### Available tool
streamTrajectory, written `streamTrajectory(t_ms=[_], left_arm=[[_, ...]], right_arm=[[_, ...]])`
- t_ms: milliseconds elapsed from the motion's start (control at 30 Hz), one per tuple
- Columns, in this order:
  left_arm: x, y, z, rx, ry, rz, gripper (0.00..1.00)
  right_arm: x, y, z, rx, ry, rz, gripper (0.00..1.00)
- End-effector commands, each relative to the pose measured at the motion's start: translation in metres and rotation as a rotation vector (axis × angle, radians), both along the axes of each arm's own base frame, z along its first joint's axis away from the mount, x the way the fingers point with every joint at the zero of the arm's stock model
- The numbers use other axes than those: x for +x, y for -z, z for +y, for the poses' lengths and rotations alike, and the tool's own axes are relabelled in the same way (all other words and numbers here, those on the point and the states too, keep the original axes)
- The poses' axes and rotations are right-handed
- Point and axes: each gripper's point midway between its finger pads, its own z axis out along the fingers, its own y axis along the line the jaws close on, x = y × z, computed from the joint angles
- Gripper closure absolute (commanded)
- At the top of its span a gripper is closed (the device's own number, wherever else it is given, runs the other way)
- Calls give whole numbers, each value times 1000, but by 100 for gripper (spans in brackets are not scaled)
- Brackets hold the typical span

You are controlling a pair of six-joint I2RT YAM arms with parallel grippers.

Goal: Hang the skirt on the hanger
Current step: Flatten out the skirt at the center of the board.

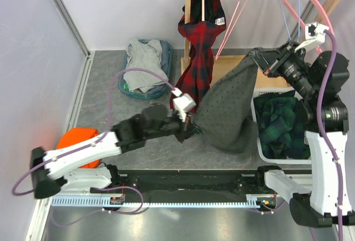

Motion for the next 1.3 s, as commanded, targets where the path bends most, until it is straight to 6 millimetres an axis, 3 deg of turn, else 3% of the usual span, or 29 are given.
streamTrajectory(t_ms=[0,100,200,367,600,700,767,867,900,933,967,1000,1033,1067,1133,1167,1200,1267], left_arm=[[9,-94,56,-93,-137,-202,98],[-2,-127,78,-163,-143,-242,98],[-10,-143,87,-205,-125,-258,98],[-27,-147,83,-215,-26,-254,98],[-79,-141,60,-230,322,-205,98],[-88,-130,60,-220,370,-179,98],[-83,-125,62,-215,328,-166,98],[-66,-89,65,-152,204,-100,98],[-61,-62,67,-107,163,-62,98],[-57,-45,68,-81,114,-9,98],[-49,-9,73,-12,48,32,98],[-46,9,77,20,4,63,98],[-44,26,80,36,-53,130,98],[-41,60,89,95,-110,170,98],[-40,83,97,103,-202,253,98],[-36,107,108,141,-269,272,98],[-36,112,113,123,-327,320,98],[-33,134,130,160,-422,352,98]], right_arm=[[12,-37,-9,-4,59,-103,100],[10,-53,-11,5,73,-140,100],[10,-57,-13,7,87,-149,100],[5,-57,-17,3,107,-155,100],[-11,-84,-33,-26,196,-225,100],[-5,-87,-26,-29,156,-225,100],[7,-76,-13,-26,82,-189,100],[34,-38,9,0,-39,-115,100],[53,-9,15,-1,-58,-69,100],[58,9,30,-21,-88,-42,100],[70,26,32,-47,-42,-20,100],[82,67,45,-83,-48,55,100],[80,86,71,-125,-99,74,100],[86,116,83,-146,-108,114,100],[99,161,109,-183,-130,186,100],[106,178,115,-200,-123,200,100],[114,203,127,-230,-124,240,100],[124,217,140,-244,-130,240,100]])
